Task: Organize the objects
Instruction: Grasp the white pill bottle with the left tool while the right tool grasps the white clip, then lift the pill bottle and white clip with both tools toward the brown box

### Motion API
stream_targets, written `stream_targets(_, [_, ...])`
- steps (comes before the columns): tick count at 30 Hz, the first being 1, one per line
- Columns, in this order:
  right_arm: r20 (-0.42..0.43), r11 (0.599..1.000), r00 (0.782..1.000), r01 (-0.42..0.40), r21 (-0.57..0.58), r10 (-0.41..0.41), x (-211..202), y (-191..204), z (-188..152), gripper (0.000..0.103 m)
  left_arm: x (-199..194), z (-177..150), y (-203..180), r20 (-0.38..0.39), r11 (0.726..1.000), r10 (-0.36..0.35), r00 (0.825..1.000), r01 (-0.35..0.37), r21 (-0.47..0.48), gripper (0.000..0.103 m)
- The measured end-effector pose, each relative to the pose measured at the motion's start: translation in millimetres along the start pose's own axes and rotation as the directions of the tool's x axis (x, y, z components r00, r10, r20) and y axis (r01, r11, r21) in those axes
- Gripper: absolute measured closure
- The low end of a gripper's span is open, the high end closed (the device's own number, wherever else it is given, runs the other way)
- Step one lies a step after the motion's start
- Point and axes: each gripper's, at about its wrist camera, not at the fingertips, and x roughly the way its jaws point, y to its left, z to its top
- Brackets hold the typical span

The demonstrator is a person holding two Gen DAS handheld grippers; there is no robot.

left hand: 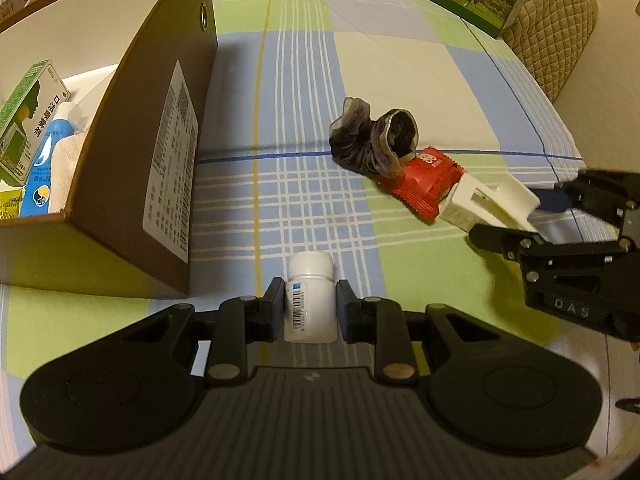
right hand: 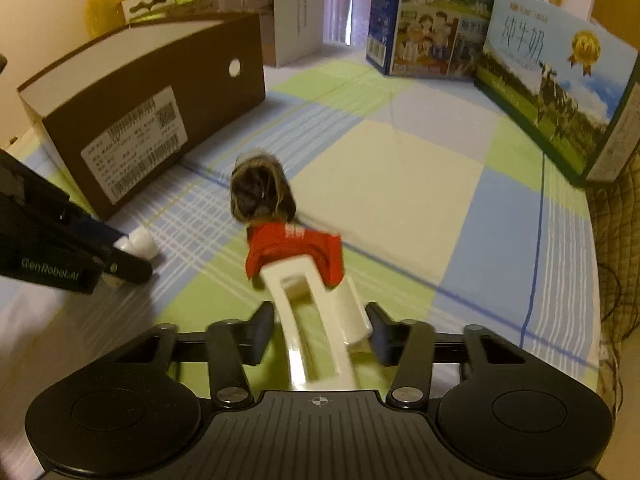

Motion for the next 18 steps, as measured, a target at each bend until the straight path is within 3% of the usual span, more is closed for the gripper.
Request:
stream_targets(9, [0.015, 0.998, 1.0, -0.022, 0.062, 0.021, -18.3, 15.9, -20.0, 0.065, -3.7, -7.6, 0.1, -0.002, 1.0, 0.003, 1.0, -0.003, 0.018, 0.08])
stream_targets(18, [0.001, 0.995, 0.999, -0.04, 0.09, 0.04, -33.2, 49.9, -35.0, 0.065, -19.5, -36.1, 9.8, -0.01, 0.999, -0.005, 1.0, 0.006, 0.034, 0.08])
